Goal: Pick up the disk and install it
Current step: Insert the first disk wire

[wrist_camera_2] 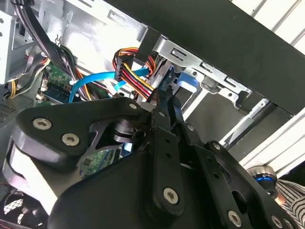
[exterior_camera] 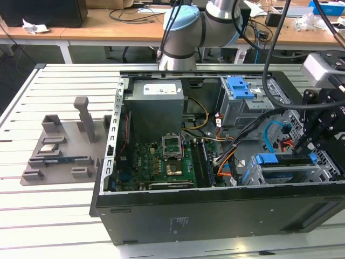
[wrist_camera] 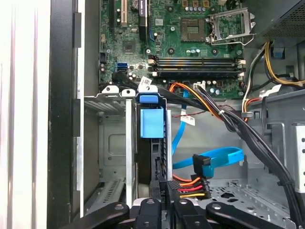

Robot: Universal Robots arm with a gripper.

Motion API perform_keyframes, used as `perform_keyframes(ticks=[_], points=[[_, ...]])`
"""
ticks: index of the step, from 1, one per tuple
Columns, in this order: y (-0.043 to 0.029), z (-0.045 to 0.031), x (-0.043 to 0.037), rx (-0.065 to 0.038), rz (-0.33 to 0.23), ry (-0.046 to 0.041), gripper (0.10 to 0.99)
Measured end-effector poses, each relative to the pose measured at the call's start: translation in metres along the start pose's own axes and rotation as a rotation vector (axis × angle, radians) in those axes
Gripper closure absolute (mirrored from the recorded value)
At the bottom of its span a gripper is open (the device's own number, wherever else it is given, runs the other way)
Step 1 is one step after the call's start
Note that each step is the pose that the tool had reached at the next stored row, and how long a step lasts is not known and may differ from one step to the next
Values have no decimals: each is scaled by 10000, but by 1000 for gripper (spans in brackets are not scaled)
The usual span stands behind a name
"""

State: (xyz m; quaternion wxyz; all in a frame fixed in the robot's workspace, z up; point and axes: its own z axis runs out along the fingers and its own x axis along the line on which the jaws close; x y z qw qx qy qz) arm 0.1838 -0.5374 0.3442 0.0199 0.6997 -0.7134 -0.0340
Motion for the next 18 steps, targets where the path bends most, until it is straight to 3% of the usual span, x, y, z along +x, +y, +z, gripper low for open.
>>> perform_keyframes(ticks=[18], points=[[14,109,2,-4,0,-9,918]])
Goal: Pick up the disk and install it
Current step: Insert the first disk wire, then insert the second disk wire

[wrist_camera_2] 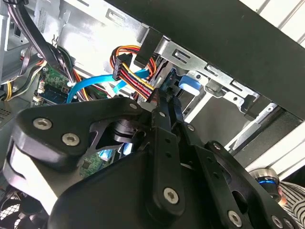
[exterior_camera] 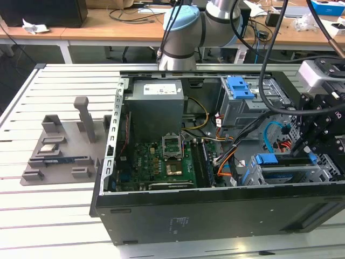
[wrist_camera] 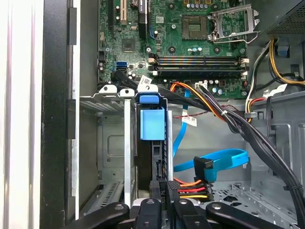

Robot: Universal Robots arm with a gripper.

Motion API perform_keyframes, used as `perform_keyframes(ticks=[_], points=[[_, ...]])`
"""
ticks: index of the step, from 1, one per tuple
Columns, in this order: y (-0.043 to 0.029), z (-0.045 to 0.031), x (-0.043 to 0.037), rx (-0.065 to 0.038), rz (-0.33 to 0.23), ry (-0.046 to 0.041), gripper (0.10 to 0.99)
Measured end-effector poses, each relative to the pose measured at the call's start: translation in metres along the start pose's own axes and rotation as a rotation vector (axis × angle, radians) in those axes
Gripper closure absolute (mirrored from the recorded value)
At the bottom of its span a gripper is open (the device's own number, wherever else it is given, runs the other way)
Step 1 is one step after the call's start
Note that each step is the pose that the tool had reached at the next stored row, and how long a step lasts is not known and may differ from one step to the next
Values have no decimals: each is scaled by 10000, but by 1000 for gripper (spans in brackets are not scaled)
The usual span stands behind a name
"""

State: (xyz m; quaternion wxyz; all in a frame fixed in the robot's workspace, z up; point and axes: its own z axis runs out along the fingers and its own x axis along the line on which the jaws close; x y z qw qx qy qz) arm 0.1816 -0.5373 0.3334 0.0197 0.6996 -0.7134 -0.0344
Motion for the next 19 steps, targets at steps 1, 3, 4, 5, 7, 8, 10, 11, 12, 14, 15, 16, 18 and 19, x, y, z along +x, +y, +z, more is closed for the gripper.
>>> perform_keyframes(ticks=[1,3,4,5,7,8,10,11,12,14,15,16,18,19], points=[[0,7,1,1,1,-10,906],[1,-14,1,4,1,9,843],[2,-45,0,4,0,8,843],[8,-109,-10,5,-1,11,843],[18,-235,-37,5,0,12,925],[23,-305,-52,5,0,15,925],[35,-455,-74,5,0,16,980],[39,-508,-76,5,0,14,980],[40,-515,-76,5,0,12,980],[40,-516,-76,4,0,13,980],[40,-517,-76,4,0,13,980],[40,-517,-76,4,0,14,980],[40,-518,-76,5,0,14,914],[41,-519,-78,5,0,15,784]])
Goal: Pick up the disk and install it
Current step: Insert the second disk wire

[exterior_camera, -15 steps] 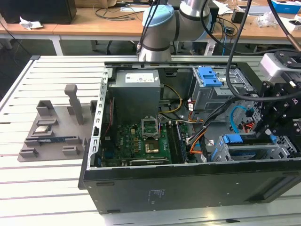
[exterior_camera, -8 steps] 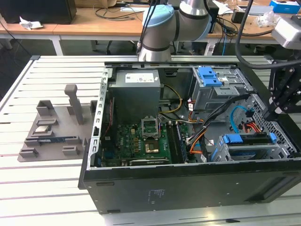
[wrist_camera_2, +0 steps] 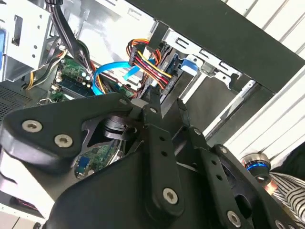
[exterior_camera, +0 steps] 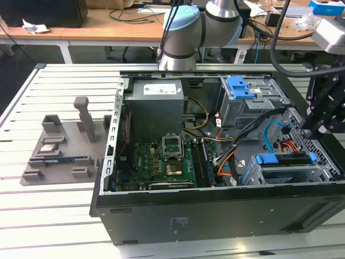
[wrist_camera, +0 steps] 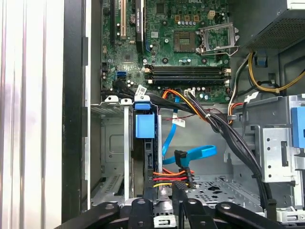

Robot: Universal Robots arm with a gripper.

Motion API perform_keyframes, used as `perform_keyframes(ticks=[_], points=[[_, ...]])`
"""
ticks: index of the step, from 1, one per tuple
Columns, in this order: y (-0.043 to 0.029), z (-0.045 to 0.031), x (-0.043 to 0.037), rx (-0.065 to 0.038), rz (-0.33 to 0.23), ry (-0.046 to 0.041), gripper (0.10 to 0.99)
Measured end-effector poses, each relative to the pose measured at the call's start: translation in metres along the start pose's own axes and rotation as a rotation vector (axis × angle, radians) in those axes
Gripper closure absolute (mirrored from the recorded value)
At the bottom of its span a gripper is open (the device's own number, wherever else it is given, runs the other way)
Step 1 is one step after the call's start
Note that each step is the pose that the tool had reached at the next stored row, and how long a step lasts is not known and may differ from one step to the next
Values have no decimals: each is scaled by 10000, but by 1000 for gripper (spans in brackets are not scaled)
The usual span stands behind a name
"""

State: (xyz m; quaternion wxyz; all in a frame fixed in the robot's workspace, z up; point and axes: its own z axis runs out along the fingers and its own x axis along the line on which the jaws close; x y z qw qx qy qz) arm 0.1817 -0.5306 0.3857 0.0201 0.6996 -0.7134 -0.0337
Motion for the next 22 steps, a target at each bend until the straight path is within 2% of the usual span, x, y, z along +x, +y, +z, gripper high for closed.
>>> perform_keyframes(ticks=[3,4,6,9,14,15,16,17,18,22], points=[[134,29,-182,0,-1,-6,784],[237,44,-188,-1,-19,-3,784],[293,67,-185,-3,-134,3,784],[314,109,-185,-7,-346,21,784],[315,114,-184,-8,-375,24,784],[315,114,-184,-8,-377,24,800],[315,114,-184,-8,-379,23,867],[315,114,-184,-7,-381,24,867],[315,114,-184,-8,-382,24,925],[315,114,-184,-8,-390,24,925]])
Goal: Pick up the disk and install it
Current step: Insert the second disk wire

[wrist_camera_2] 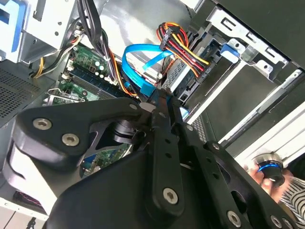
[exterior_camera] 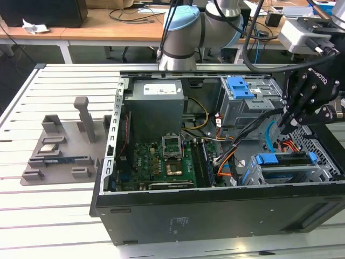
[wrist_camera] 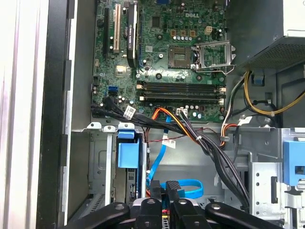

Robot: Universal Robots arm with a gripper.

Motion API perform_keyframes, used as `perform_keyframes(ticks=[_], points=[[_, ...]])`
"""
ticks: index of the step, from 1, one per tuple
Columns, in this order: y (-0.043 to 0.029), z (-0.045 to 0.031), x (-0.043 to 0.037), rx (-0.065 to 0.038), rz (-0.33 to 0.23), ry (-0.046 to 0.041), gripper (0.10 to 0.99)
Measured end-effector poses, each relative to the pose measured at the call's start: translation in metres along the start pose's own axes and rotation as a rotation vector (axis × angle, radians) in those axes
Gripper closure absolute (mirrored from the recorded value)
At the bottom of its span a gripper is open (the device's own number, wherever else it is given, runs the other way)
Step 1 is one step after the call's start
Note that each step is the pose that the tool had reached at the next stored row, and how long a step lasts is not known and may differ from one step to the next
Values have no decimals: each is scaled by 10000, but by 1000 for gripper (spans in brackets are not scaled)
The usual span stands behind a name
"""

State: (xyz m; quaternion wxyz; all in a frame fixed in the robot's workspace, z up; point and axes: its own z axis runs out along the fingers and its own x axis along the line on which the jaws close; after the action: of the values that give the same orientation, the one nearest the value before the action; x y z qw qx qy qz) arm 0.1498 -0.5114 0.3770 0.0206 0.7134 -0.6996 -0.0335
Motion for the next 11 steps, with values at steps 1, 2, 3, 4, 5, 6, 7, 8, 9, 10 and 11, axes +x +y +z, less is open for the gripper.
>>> perform_keyframes(ticks=[1,2,3,4,5,6,7,8,9,10,11], points=[[0,1,4,0,-1,2,925],[0,2,19,0,0,10,925],[1,0,67,-1,3,48,925],[2,0,113,-1,6,82,925],[1,24,180,-1,6,83,925],[0,45,202,-2,5,83,925],[-1,63,216,-2,5,82,925],[-4,88,230,-2,5,84,925],[-6,108,236,-2,7,82,925],[-16,132,238,-2,6,85,925],[-24,149,239,-2,5,89,925]])
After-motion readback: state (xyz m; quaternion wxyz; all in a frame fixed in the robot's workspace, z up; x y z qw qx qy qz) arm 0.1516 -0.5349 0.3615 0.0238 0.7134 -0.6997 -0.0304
